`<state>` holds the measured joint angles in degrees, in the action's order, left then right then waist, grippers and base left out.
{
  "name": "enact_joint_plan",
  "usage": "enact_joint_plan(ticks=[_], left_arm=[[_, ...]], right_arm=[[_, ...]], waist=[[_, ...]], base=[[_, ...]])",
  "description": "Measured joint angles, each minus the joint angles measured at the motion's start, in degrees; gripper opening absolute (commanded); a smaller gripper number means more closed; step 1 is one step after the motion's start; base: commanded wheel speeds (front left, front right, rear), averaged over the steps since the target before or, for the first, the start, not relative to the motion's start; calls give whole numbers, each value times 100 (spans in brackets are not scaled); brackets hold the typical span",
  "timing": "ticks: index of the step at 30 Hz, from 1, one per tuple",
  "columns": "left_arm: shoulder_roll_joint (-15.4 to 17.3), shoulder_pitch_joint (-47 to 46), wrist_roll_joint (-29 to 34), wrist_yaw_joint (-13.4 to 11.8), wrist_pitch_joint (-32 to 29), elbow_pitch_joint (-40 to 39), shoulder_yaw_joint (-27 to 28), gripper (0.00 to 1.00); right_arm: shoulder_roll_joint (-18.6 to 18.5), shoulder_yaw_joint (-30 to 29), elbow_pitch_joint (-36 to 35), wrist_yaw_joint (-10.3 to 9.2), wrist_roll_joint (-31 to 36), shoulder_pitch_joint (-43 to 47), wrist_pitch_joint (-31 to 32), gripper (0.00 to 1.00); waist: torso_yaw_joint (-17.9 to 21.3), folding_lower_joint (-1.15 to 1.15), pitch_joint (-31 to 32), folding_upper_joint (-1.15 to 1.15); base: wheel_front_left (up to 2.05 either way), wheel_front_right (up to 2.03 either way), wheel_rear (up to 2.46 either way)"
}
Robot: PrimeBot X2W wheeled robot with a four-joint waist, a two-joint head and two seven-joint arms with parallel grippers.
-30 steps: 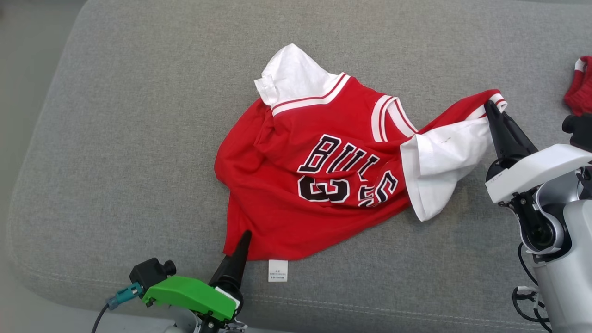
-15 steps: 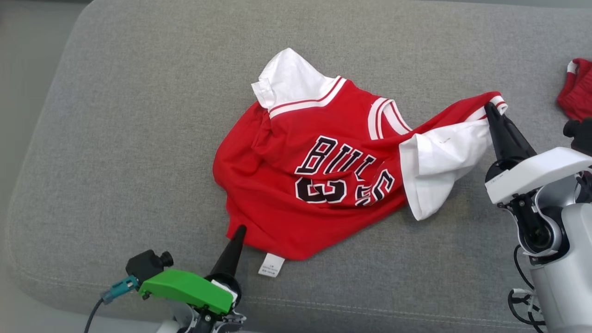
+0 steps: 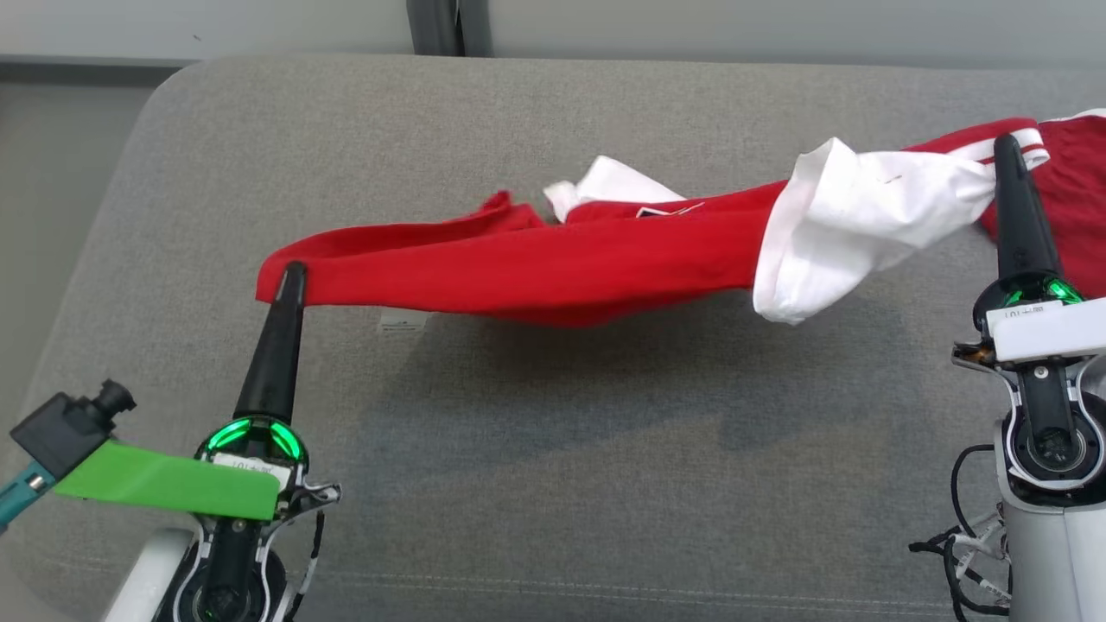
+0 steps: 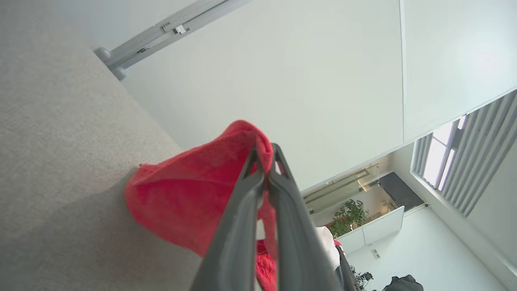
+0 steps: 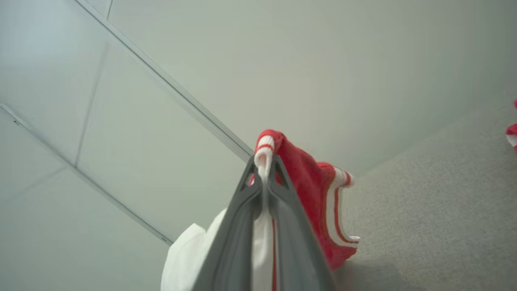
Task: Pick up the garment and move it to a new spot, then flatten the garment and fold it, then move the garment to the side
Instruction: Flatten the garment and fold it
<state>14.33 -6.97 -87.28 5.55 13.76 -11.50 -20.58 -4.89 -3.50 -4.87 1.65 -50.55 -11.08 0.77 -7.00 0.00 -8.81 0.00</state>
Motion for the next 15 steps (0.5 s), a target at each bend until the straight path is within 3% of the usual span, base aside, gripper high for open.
enact_joint_plan(ticks=[7, 11, 12, 15], left_arm=[[152, 322, 11, -5, 15, -1272, 209, 0], [253, 414, 43, -259, 15, -2162, 377, 0], [343, 408, 113, -439, 16, -2607, 511, 0], [480, 338, 186, -760, 13, -3053, 644, 0]], right_arm=[[226, 159, -1280, 135, -931, 264, 135, 0], [224, 256, -2210, 125, -1324, 342, 303, 0], [215, 264, -2686, 13, -1484, 342, 381, 0], [211, 285, -3261, -242, -1740, 341, 514, 0]], waist=[[276, 0, 297, 0], [480, 0, 424, 0], [583, 0, 459, 0], [710, 0, 452, 0]], base=[[0, 0, 0], [0, 0, 0], [0, 0, 0], [0, 0, 0]])
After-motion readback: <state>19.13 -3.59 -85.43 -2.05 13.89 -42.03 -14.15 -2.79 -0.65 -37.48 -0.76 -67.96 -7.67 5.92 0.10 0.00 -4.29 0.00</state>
